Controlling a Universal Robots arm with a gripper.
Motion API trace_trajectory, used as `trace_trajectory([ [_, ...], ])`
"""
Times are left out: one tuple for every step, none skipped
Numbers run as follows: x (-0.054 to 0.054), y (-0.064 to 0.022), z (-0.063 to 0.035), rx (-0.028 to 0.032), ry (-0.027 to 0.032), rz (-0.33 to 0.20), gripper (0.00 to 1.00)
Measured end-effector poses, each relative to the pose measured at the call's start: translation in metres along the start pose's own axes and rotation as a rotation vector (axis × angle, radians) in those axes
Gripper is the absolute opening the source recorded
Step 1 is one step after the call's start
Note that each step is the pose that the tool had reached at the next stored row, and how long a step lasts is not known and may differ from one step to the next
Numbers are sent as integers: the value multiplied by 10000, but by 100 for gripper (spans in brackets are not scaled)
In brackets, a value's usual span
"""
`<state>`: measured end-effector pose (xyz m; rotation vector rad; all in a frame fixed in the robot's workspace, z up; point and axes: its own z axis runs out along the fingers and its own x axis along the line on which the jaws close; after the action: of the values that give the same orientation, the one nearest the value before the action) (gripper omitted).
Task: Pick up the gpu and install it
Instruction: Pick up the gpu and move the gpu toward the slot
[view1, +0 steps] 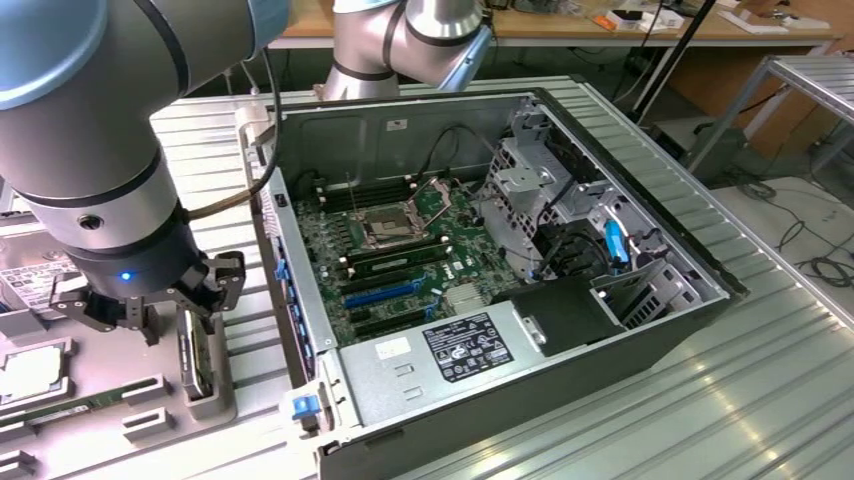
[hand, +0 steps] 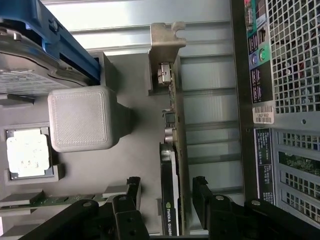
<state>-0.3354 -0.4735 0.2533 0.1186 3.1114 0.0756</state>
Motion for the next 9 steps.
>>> trace_trajectory([
  [-3,0,1,-1,-1,-1,54],
  [-3,0,1,-1,-2,0,54],
  [-5,0,2,-1,-4,-1,54],
  [-8,0,6,-2,-12,-3,54],
  [-10,0,11,-2,-17,-3,54],
  [-10,0,12,-1,-18,-3,54],
  [-10,0,14,0,-18,-3,54],
  [-10,0,19,-3,-21,-3,54],
  [-10,0,26,-5,-23,-3,54],
])
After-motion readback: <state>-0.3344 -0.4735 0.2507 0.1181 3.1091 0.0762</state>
